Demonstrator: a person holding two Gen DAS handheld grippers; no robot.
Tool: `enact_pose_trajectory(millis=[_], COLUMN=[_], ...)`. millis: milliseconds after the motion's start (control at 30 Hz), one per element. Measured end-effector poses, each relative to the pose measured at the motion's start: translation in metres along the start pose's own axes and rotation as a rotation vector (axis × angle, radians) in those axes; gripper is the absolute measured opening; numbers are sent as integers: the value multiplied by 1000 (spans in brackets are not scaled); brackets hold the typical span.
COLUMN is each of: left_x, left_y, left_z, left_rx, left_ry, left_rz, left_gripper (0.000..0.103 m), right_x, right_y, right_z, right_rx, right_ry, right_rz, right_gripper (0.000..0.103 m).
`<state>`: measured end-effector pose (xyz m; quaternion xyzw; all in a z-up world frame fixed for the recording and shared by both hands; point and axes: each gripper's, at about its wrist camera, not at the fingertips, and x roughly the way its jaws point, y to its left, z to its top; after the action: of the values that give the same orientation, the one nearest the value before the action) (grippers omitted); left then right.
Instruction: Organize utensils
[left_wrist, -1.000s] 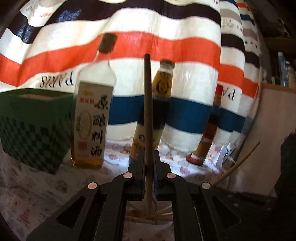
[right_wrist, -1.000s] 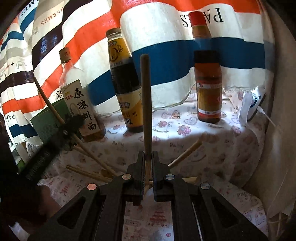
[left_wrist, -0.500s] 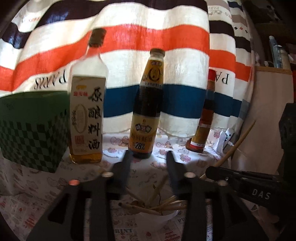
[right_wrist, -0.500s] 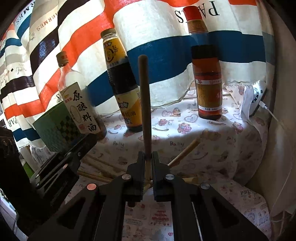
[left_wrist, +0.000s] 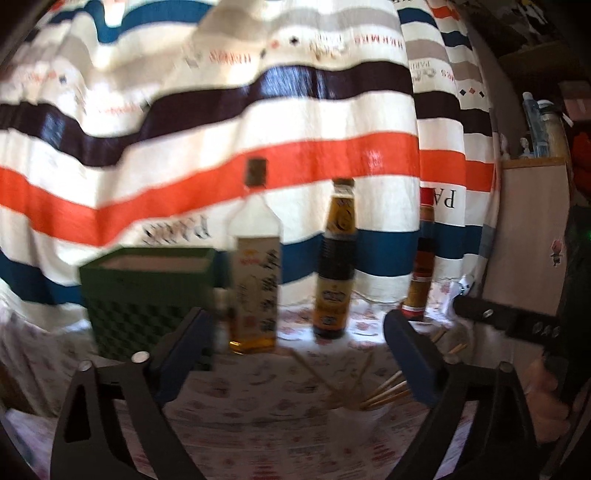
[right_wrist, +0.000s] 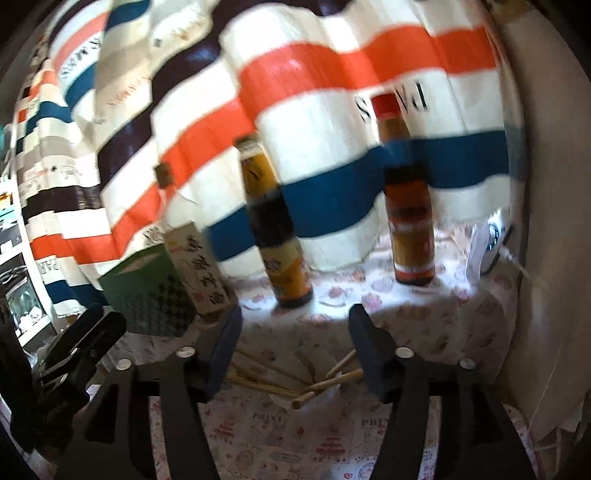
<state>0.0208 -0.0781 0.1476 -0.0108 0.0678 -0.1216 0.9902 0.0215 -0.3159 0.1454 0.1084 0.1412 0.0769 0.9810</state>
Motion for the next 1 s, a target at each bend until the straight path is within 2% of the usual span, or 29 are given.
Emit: enact_pose_trajectory(millis=[67, 200, 267, 400, 567, 667, 1000], left_x=[-14, -42, -53, -69, -78, -75, -53], left_y=[6, 19, 24, 31, 42, 46, 67], left_z=[2, 3, 2, -6, -27, -45, -97], left_rx=[20, 14, 29, 37, 14, 32, 2], left_ry=[-17, -57, -63, -69, -53, -34, 35], left_rz=[20, 58, 59, 59, 57, 84, 100], left_gripper=[101, 102, 102, 102, 102, 102, 102], right_x=[-13, -32, -39, -57, -63, -57, -18], right_y=[9, 28, 37, 46, 47, 47, 49], right_z=[-2, -11, -17, -29, -50, -63, -116], right_rx=[-2, -48, -75, -85, -64, -74, -110], right_ry=[-45, -99, -111, -155, -145, -142, -101], right_rz=[6, -11, -18, -16, -29, -67, -97], right_gripper=[90, 95, 102, 103, 103, 103, 103])
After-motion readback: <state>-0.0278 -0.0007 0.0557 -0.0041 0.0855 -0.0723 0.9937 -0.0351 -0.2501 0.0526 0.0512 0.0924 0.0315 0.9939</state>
